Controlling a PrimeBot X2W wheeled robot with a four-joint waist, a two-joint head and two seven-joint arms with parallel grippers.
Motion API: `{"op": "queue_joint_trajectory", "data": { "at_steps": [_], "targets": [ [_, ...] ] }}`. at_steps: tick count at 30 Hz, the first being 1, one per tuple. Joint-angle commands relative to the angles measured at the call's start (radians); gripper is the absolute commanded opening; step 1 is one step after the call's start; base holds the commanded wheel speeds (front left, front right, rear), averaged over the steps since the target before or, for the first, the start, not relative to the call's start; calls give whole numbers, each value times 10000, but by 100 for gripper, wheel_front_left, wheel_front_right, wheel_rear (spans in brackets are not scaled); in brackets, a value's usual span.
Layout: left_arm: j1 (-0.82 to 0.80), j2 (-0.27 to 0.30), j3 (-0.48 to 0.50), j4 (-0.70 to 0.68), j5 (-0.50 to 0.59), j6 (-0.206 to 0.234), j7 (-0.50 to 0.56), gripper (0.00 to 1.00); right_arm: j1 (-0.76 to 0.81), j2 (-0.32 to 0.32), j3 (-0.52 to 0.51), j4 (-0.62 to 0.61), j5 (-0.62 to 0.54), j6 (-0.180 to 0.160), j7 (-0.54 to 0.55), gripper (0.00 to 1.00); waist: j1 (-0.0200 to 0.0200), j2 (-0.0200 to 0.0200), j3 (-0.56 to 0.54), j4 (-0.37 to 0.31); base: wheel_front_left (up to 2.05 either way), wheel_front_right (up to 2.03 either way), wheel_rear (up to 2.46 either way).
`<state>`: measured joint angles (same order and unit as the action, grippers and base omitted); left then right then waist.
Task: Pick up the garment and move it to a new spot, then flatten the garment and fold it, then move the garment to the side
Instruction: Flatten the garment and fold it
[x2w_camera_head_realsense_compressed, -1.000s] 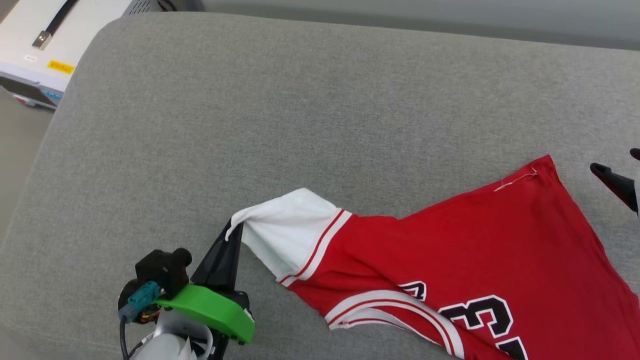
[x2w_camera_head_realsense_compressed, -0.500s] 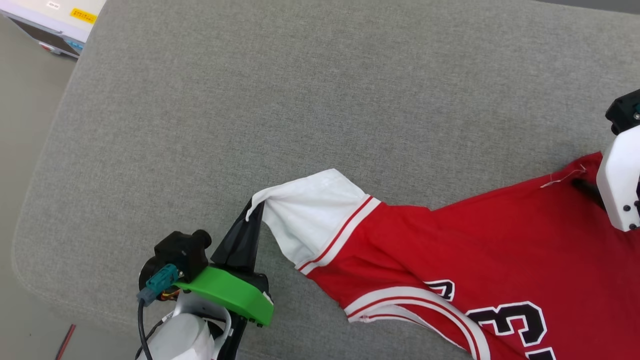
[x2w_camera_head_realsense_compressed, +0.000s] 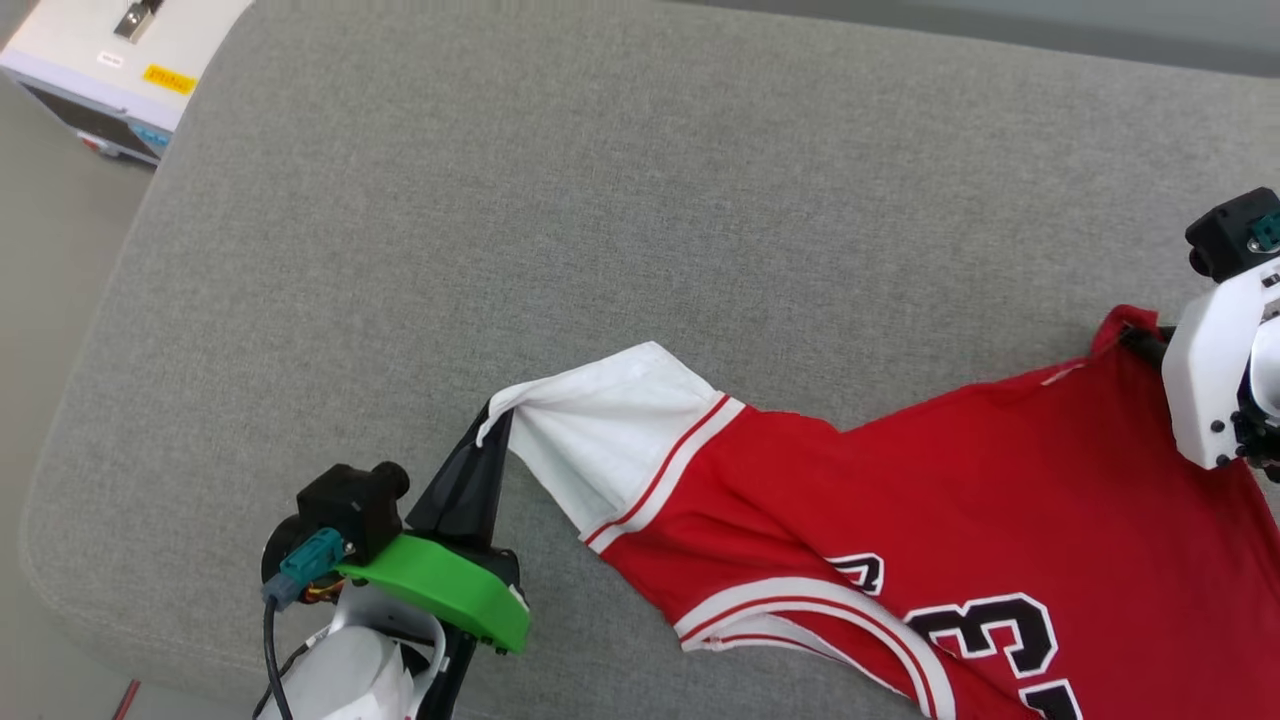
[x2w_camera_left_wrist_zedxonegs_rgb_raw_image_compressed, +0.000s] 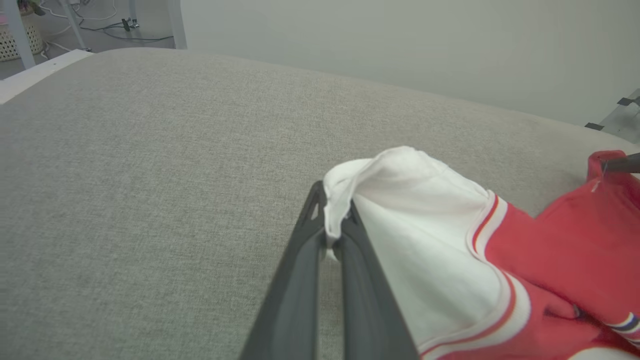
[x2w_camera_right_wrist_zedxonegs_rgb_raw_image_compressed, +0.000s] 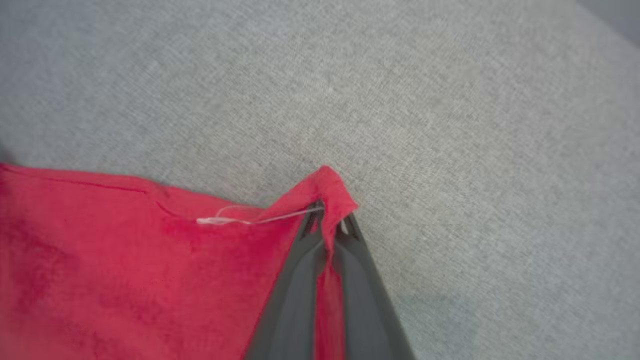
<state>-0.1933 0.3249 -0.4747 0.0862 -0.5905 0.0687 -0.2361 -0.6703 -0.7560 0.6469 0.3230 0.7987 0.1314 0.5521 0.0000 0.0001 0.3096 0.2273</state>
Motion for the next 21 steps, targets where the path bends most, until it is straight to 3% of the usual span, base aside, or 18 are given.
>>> {"op": "queue_joint_trajectory", "data": {
  "at_steps": [1,11,21],
  "targets": [
    [-89,156,107,-42,48,8,22,0,-56,-33,39,-120,159,-7,-285,0,0,-1,-612,-308,0,0,0],
    [-907,924,626,-482,33,-17,432,0,170,-359,-542,-1055,552,-7,-2095,0,0,-1,-1783,-873,0,0,0],
    [-3781,1620,826,-894,443,-546,1341,0,-68,-476,-1826,-2304,405,-7,-2779,0,0,-1,-2051,-1228,0,0,0]
  ]
}}
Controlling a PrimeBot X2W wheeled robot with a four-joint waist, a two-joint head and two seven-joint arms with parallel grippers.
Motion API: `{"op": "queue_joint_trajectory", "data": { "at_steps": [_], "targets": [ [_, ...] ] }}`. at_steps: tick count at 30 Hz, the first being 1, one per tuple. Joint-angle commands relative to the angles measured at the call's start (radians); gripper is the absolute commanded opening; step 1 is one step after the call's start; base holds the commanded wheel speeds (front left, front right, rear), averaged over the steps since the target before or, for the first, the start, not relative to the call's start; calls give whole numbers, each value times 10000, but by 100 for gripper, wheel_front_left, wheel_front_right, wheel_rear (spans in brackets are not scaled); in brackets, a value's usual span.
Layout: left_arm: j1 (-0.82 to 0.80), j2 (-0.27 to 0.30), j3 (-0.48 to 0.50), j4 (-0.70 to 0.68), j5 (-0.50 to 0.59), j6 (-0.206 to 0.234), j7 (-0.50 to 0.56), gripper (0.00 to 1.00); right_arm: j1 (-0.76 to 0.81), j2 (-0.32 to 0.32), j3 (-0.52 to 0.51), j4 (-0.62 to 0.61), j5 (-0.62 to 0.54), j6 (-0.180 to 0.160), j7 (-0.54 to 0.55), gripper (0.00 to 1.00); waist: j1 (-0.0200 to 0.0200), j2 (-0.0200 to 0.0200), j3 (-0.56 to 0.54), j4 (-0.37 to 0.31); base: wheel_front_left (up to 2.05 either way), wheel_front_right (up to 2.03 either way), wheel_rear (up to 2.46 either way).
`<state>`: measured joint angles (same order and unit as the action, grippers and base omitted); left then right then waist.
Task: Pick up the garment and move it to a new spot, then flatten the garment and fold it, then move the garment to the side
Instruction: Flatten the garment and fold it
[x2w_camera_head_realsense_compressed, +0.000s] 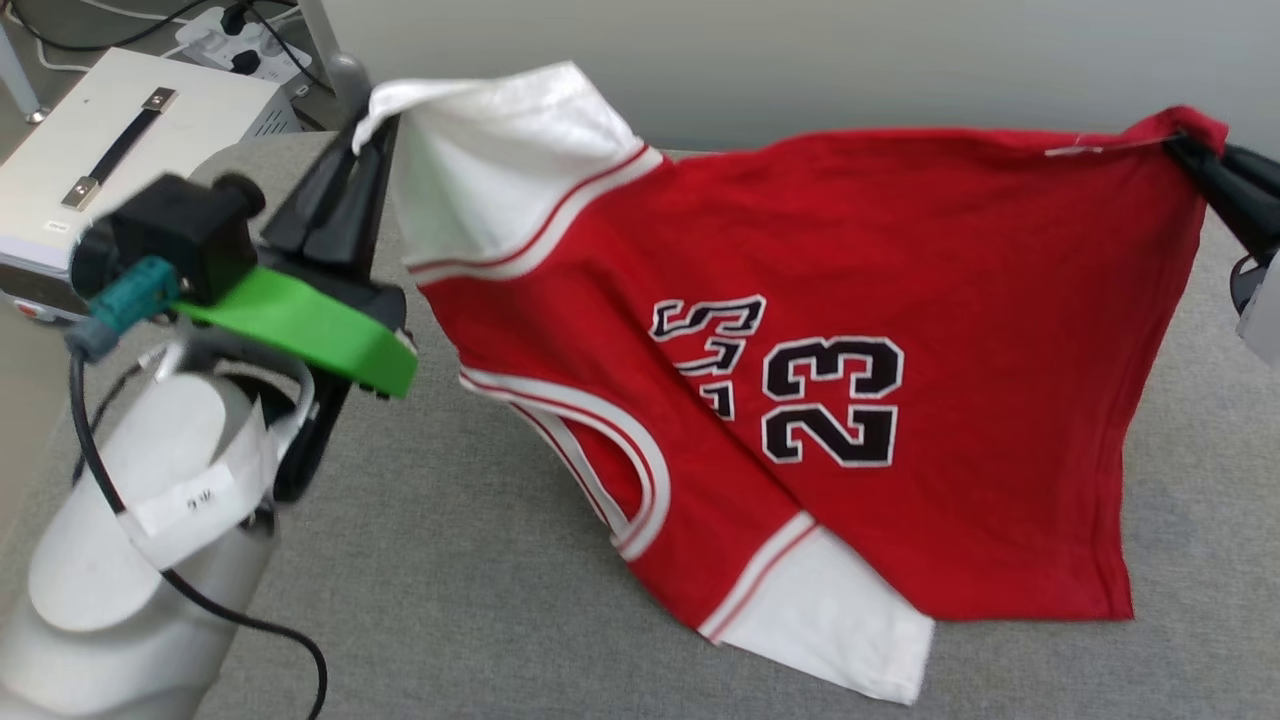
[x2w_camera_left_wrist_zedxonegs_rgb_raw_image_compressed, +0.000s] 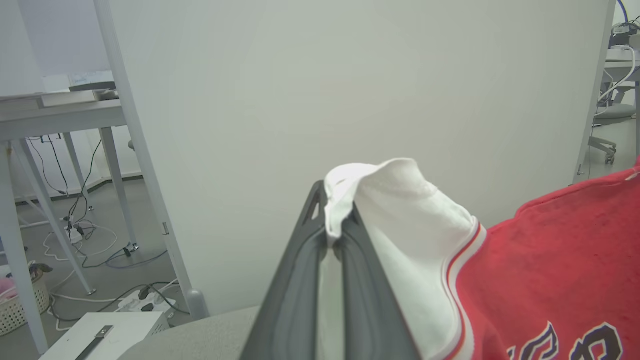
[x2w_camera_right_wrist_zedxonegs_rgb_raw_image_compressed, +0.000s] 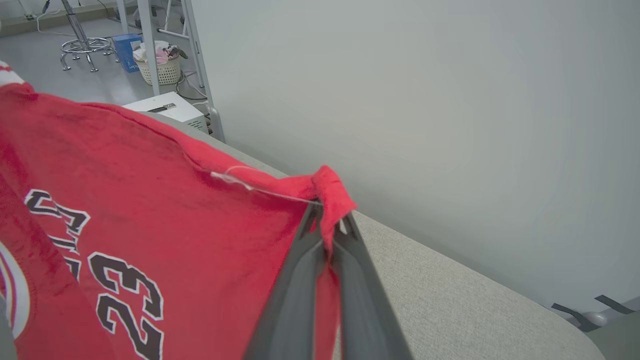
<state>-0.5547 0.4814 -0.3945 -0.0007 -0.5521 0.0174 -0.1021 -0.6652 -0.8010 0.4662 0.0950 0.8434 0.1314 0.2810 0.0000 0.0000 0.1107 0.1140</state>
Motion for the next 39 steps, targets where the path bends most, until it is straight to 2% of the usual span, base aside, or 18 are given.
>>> {"op": "queue_joint_trajectory", "data": {
  "at_steps": [1,11,19,25,32,39],
  "targets": [
    [-575,95,18,-22,121,-118,100,0,-167,-9,-183,-187,-62,-7,-59,0,0,0,-46,-136,0,0,0],
    [-3817,-113,-227,542,436,-793,695,0,-927,318,-1391,-1111,-435,-7,324,0,0,0,501,-482,0,0,0],
    [-6544,-554,-477,1544,547,-1154,1036,0,-2474,710,-2110,-1031,-951,-7,739,0,0,0,1916,-681,0,0,0],
    [-9346,-740,-525,3081,660,-1342,1188,0,-4833,1303,-2092,-20,-1605,-7,837,0,0,0,3302,-975,0,0,0],
    [-12636,-1041,-690,4725,985,-1427,1067,0,-8310,1863,-1622,1805,-2485,-7,489,0,0,0,4674,-1092,0,0,0],
    [-14306,-1040,-669,5243,1088,-1435,768,0,-10958,2185,-912,3533,-2938,-7,-472,0,0,0,5253,-1144,0,0,0]
  ]
}}
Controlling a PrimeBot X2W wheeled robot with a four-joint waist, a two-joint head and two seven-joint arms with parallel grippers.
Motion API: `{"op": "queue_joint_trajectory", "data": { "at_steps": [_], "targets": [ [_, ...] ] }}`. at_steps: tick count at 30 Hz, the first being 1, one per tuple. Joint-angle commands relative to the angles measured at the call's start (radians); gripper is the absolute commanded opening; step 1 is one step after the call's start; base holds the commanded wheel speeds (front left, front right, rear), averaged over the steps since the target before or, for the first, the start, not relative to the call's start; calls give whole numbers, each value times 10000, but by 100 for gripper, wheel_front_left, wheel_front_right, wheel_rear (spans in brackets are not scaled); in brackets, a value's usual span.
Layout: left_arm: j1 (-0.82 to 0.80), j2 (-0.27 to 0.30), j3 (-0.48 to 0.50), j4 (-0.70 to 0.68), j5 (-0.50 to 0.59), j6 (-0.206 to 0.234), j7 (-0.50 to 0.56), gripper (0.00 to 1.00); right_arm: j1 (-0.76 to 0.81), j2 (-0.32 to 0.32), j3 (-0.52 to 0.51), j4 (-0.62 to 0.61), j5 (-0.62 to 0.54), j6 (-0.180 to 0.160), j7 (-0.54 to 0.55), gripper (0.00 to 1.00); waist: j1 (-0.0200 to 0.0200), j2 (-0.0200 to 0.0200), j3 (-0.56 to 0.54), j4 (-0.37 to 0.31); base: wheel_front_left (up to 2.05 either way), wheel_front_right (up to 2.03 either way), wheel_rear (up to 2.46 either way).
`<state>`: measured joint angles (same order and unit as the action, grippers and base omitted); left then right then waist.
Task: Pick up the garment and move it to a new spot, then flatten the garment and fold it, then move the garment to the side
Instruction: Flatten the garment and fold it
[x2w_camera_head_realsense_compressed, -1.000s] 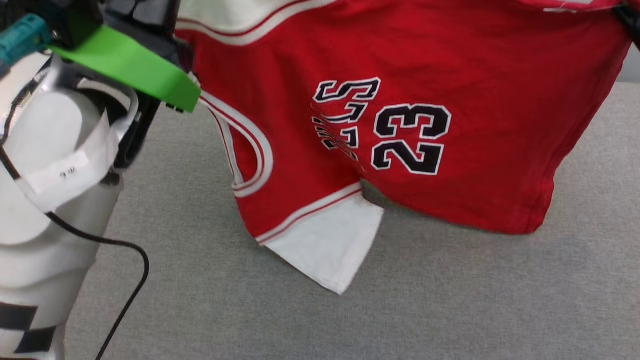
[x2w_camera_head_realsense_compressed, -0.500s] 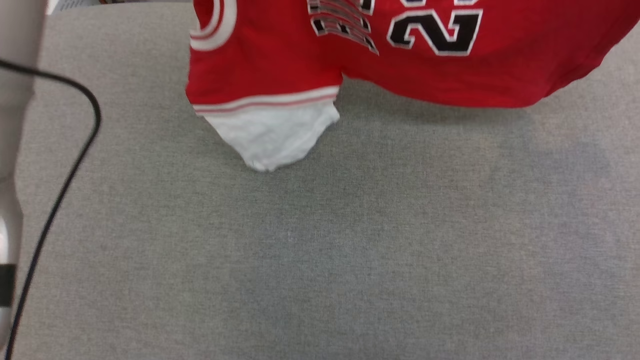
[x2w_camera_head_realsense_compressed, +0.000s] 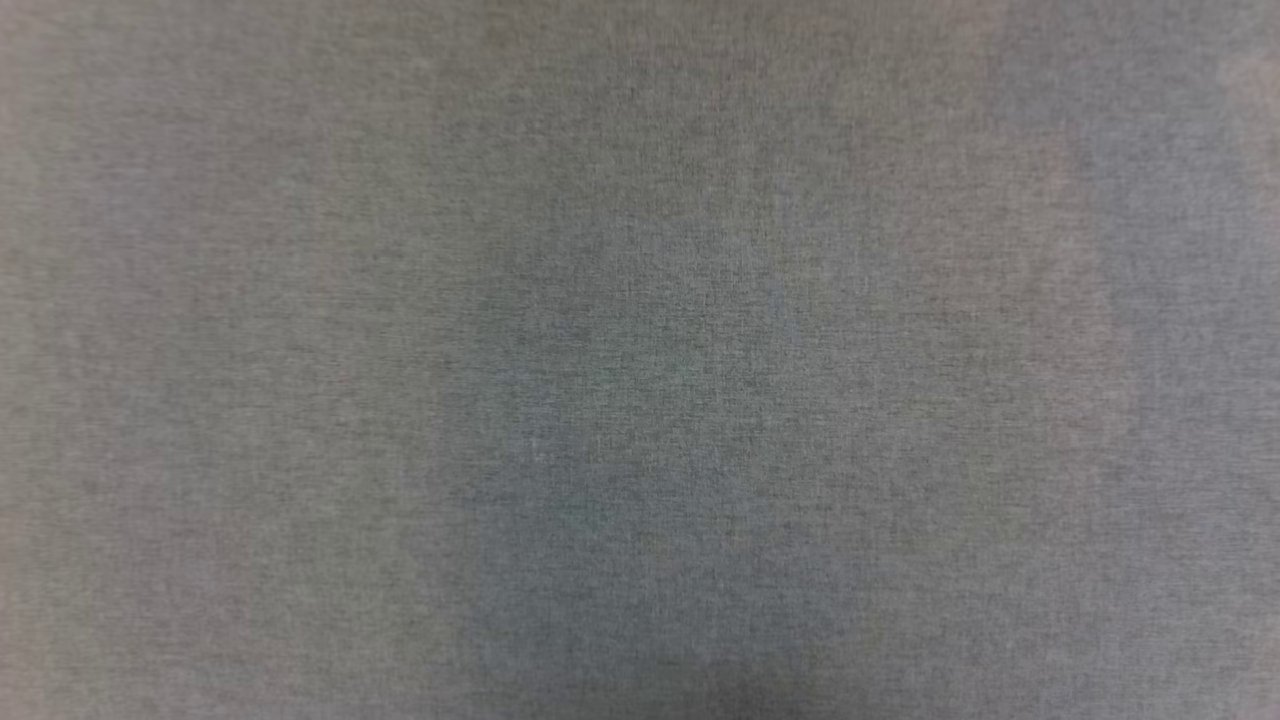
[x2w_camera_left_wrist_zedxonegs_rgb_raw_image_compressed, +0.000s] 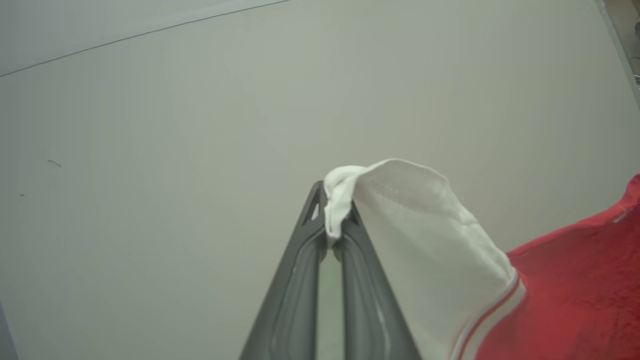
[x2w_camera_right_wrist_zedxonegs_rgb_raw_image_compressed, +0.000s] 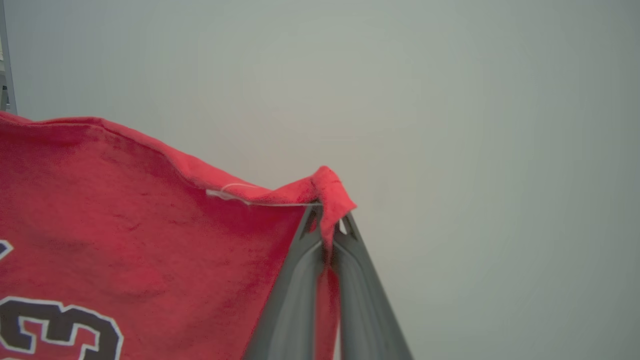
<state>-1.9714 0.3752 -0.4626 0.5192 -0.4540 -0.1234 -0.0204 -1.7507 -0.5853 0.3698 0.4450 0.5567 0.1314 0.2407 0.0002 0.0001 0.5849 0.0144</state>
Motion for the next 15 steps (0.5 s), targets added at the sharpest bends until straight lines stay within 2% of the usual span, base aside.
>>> {"op": "queue_joint_trajectory", "data": {
  "at_steps": [1,7,15],
  "targets": [
    [-246,57,-10,90,116,-30,-39,0,-360,44,204,255,-70,-7,-185,0,-2,-1,576,-158,0,0,0],
    [158,150,-143,342,-50,-41,-268,0,-1002,77,1029,1328,181,-7,-732,0,-2,-1,969,-134,0,0,0],
    [1505,345,-414,795,-299,-54,-825,0,-151,109,2367,2275,1024,-7,-1503,0,-2,-1,1236,-108,0,0,0]
  ]
}}
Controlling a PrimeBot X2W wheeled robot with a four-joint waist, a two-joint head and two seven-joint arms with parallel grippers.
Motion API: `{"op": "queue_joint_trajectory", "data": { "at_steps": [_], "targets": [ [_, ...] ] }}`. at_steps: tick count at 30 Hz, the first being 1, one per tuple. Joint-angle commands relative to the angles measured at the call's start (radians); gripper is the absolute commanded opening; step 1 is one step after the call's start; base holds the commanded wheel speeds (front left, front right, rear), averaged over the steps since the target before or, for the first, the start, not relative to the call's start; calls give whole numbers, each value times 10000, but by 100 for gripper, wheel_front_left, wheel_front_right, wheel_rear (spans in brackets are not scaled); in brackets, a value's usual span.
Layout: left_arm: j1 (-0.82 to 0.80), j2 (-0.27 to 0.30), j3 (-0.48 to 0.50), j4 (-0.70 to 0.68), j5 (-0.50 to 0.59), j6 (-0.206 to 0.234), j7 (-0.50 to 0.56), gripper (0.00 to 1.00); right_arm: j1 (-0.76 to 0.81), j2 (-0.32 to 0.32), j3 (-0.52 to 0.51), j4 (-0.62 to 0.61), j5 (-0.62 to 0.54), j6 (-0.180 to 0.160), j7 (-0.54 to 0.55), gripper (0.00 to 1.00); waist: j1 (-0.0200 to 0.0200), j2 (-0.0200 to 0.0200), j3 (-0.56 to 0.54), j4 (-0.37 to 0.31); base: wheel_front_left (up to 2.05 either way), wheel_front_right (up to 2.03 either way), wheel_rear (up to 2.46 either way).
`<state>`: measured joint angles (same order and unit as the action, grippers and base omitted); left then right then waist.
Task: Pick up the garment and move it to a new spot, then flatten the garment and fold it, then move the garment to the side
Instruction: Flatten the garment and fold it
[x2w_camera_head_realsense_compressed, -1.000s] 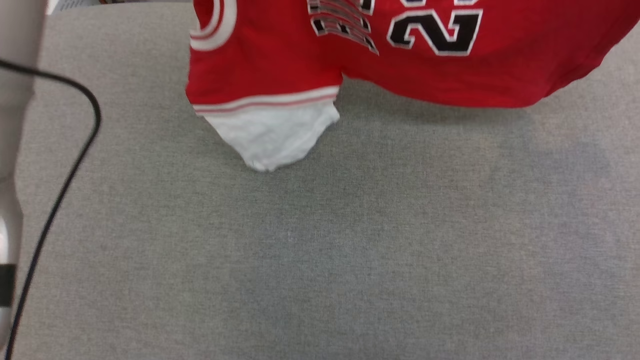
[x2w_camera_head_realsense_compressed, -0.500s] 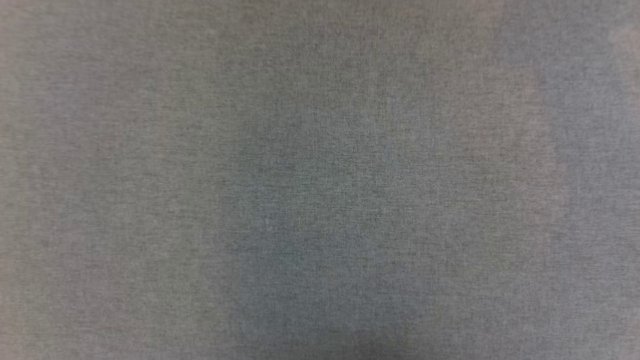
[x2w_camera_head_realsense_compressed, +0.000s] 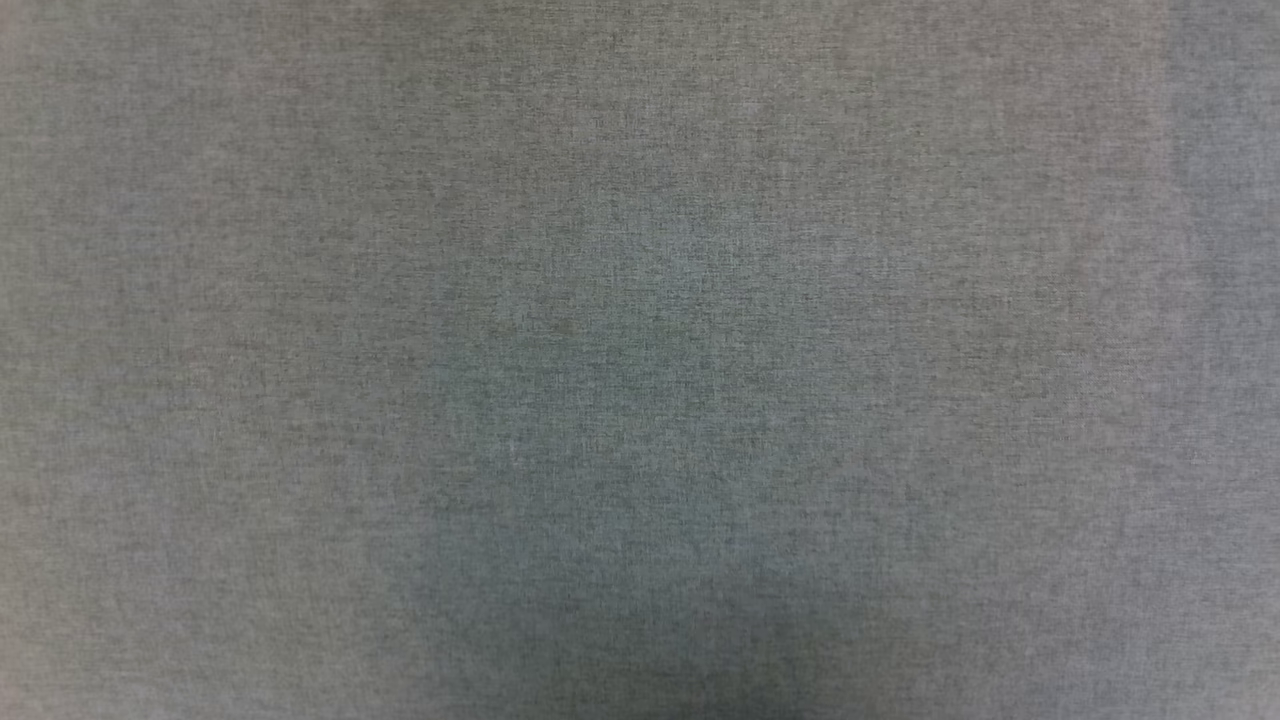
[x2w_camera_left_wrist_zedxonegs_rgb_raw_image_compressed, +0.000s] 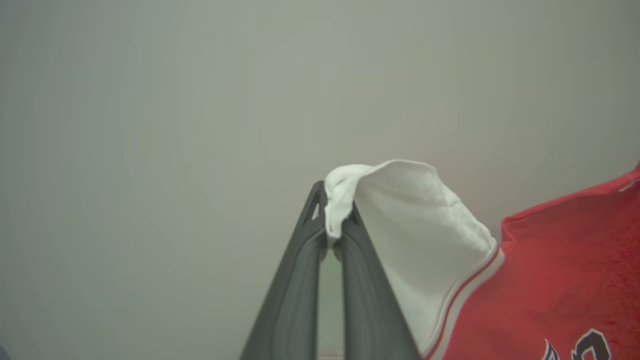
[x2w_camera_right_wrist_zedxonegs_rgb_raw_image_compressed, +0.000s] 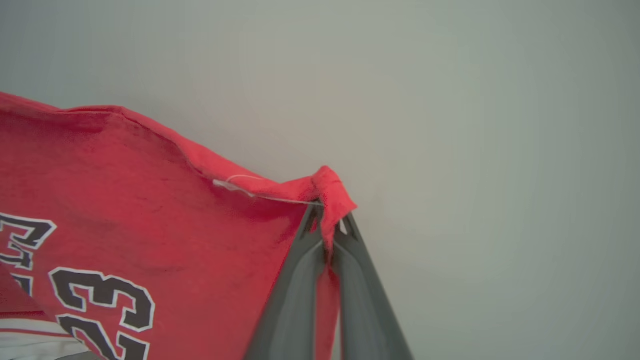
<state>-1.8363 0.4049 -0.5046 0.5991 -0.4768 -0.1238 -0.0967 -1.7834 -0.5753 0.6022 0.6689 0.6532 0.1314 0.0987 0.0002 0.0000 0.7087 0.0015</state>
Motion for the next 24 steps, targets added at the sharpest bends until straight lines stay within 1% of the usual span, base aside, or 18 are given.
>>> {"op": "queue_joint_trajectory", "data": {
  "at_steps": [1,4,5,8,13,18,24],
  "targets": [
    [406,53,-32,35,-141,-52,-133,0,375,-7,212,130,196,-7,-198,0,-2,0,-31,62,0,0,0],
    [1104,107,-78,142,-332,-55,-357,0,1004,-90,645,325,563,-7,-501,0,-2,0,-225,168,0,0,0],
    [2009,229,-149,186,-598,-59,-570,0,1763,-207,1117,396,952,-7,-806,0,-2,0,-572,270,0,0,0],
    [2842,359,-309,170,-729,-60,-701,0,2506,-270,1528,364,1327,-7,-1077,0,-2,0,-998,314,0,0,0],
    [4622,352,-646,87,-773,47,-1054,0,3981,-396,2275,150,1986,-7,-1482,0,-2,0,-1980,399,0,0,0],
    [6821,490,-813,-517,-959,342,-1331,0,5507,-730,2980,-421,2618,-7,-1736,0,-2,0,-2953,490,0,0,0],
    [9835,898,-895,-1588,-1462,713,-1447,0,7531,-1372,3730,-1311,3286,-7,-1921,0,-2,0,-4078,576,0,0,0]
  ]
}}
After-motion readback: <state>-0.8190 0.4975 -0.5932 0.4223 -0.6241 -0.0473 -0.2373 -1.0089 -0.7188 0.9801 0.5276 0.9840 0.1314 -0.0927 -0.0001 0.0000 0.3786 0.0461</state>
